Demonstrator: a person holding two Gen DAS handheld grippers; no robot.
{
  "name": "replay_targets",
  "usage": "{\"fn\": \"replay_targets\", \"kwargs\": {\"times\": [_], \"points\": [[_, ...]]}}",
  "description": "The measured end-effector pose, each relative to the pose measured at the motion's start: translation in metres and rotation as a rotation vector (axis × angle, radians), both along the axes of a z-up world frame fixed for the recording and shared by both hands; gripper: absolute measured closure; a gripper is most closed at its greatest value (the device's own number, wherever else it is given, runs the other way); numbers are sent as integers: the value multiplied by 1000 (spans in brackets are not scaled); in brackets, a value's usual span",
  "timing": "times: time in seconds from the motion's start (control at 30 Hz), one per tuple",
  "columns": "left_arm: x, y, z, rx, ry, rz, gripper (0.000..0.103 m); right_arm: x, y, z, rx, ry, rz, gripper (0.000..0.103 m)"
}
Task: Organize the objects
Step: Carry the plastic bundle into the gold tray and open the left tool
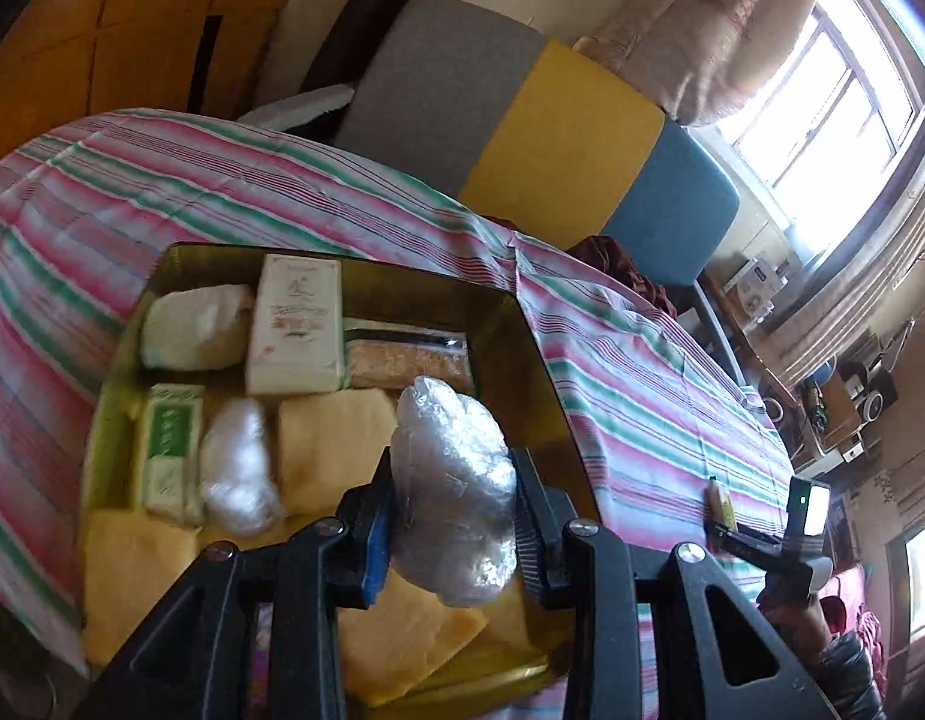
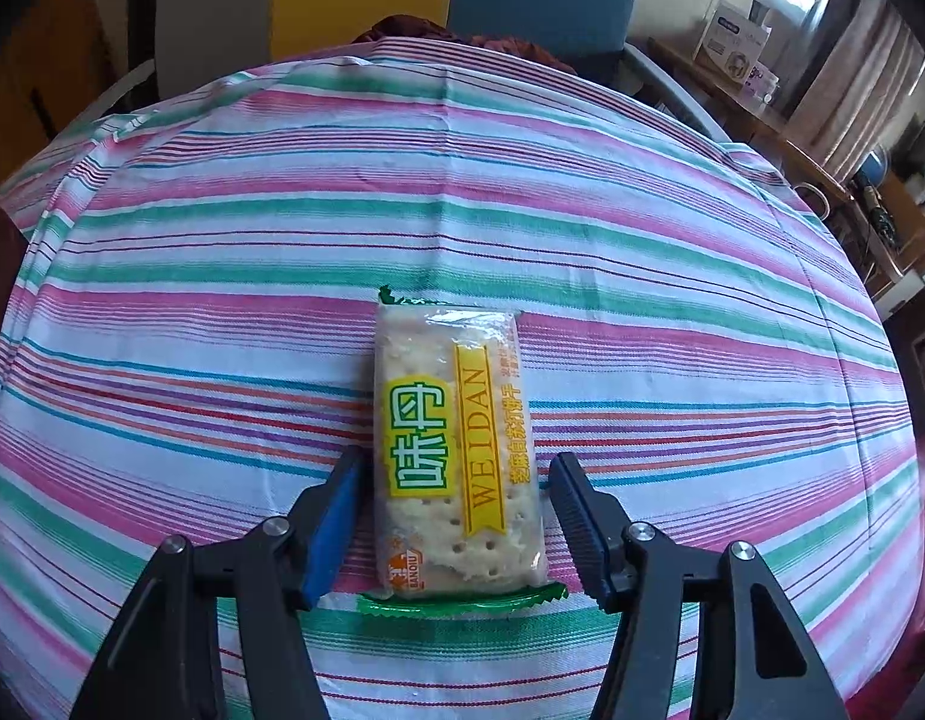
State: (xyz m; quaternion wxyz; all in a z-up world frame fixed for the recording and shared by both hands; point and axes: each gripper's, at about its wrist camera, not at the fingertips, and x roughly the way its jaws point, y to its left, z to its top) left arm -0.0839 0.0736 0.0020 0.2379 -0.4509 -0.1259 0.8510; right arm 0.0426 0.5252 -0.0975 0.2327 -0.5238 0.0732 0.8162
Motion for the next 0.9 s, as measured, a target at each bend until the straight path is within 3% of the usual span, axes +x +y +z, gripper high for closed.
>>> {"fn": "replay_targets", "kwargs": {"times": [0.17,0.27,0.4,0.47,0.57,0.7,0.9], "points": [[-37,45,-12,-66,-11,-63,69,0,-1,0,2,-2,1,42],[-55,62,-25,-148,-6,-42,68,0,-2,1,4,-3,2,42],[-78,73,-51,-245,-79,-48,65,0,-2,1,6,-3,3,42],[-78,69,-56,-228,-105,-57,63,0,-2,1,8,-4,5,42],[-68,62,-52,-216,-69,-48,53,-1,-3,1,11,-4,7,42],[-60,52,-44,-217,-55,-42,47,-1,-3,1,11,-3,6,42],[-29,29,-19,-214,31,5,46,-2,-1,1,14,-3,8,42]]}}
